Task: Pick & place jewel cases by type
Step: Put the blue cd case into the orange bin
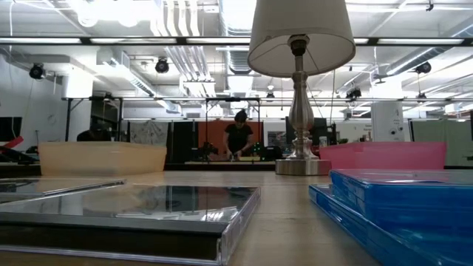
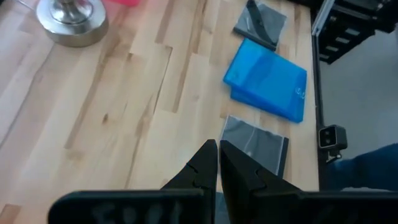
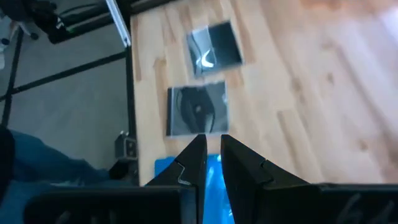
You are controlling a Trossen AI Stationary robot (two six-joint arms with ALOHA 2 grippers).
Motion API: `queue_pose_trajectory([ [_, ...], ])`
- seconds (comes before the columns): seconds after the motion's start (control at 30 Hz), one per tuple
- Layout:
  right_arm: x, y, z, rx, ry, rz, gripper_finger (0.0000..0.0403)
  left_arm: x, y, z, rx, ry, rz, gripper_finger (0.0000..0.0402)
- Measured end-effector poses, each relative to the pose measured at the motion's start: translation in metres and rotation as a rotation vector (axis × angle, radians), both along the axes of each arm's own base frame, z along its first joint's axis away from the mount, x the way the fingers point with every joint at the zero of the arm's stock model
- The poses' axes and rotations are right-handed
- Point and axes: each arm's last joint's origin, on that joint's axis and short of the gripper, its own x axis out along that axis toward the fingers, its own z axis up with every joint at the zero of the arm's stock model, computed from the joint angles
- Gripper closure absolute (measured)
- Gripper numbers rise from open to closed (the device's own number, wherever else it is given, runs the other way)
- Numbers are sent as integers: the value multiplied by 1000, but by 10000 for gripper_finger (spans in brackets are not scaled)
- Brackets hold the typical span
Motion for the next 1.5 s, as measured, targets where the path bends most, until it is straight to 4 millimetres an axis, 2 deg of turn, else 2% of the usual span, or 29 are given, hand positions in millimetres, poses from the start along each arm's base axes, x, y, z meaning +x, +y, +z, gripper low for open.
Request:
queue_pose_trajectory([
  [0.33, -15, 27, -21, 159, 116, -143, 360, 38, -13, -21, -7, 41, -55, 402],
  [0.53, -28, 41, -29, 213, 182, -207, 360, 46, -18, -23, 4, 14, -83, 402],
  [0.77, -55, 56, -37, 170, 236, -301, 360, 50, -19, -28, 14, 30, -84, 402],
  [1.07, -64, 74, -44, -50, 202, -53, 360, 50, -19, -26, 54, 13, -109, 402],
  [1.5, -61, 90, -83, -424, 403, 160, 360, 58, -21, -18, 14, -105, -80, 402],
])
